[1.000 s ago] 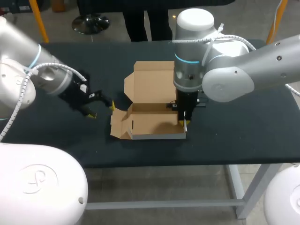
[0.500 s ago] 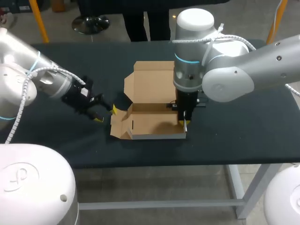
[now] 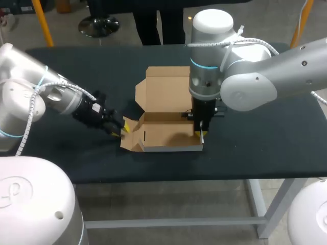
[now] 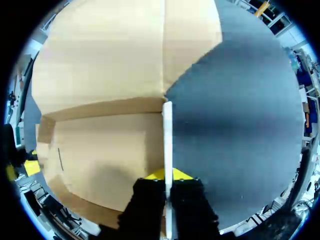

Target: Assemble the packaging by folding the flat box into shape, placing the metal phone stand inside, and closing the box properly

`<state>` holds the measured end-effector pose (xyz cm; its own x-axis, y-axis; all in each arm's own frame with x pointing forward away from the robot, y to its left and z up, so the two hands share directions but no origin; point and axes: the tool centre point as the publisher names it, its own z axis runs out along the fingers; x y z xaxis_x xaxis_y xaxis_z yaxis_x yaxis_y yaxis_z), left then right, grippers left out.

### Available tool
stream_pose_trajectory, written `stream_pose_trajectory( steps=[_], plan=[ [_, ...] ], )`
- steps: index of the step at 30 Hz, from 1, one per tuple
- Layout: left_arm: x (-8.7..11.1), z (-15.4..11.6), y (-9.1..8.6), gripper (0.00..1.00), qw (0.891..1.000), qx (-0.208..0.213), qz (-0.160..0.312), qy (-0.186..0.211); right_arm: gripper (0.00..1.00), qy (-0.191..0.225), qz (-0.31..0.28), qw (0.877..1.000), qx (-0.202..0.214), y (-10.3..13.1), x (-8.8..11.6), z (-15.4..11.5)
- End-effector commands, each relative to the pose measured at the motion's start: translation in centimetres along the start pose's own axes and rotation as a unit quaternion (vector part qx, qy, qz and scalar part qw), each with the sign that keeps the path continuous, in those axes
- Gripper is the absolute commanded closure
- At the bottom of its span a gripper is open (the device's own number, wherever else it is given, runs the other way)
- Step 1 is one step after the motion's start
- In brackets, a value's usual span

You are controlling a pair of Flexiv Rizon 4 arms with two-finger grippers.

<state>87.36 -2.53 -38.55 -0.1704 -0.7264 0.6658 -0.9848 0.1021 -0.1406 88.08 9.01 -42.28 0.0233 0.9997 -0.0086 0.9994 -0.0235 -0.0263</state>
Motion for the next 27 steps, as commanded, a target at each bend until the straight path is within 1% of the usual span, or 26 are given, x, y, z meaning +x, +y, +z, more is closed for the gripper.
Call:
stream_pose_trajectory(
  steps=[1,3,5,8,12,14,19,20,21,23,27],
  plan=[
    [-0.1,1.4,-0.9,0.63,1.000,-0.010,-0.004,-0.004,1.00,-0.002,-0.001,1.000,0.003,0.1,0.1,-0.1],
    [0.1,1.6,-1.0,0.78,1.000,-0.011,-0.012,-0.014,1.00,-0.002,-0.001,1.000,0.003,0.1,0.1,-0.1],
    [0.5,1.7,-1.1,1.00,0.999,-0.012,-0.017,-0.025,1.00,-0.002,-0.001,1.000,0.003,0.1,0.1,-0.1],
    [1.2,1.7,-1.2,1.00,0.999,-0.007,-0.025,-0.045,1.00,-0.002,-0.001,1.000,0.003,0.1,0.1,-0.1],
    [2.3,1.5,-1.5,1.00,0.995,0.001,-0.041,-0.086,1.00,-0.002,-0.001,1.000,0.003,0.1,0.1,-0.1],
    [2.9,1.6,-1.7,1.00,0.992,0.011,-0.051,-0.117,1.00,-0.002,-0.001,1.000,0.003,0.1,0.1,-0.1],
    [4.1,2.0,-2.1,1.00,0.983,0.018,-0.065,-0.173,1.00,-0.002,-0.001,1.000,0.003,0.1,0.1,-0.1],
    [4.4,2.2,-2.1,1.00,0.980,0.025,-0.066,-0.189,1.00,-0.002,-0.001,1.000,0.003,0.1,0.1,-0.1],
    [4.6,2.3,-2.2,1.00,0.979,0.024,-0.067,-0.191,1.00,-0.002,-0.001,1.000,0.003,0.1,0.1,-0.1],
    [4.9,2.5,-2.3,1.00,0.974,0.032,-0.072,-0.212,1.00,-0.002,-0.001,1.000,0.003,0.1,0.1,-0.1],
    [5.5,2.7,-2.3,1.00,0.969,0.035,-0.074,-0.234,1.00,-0.002,-0.001,1.000,0.003,0.1,0.1,-0.1]
  ],
)
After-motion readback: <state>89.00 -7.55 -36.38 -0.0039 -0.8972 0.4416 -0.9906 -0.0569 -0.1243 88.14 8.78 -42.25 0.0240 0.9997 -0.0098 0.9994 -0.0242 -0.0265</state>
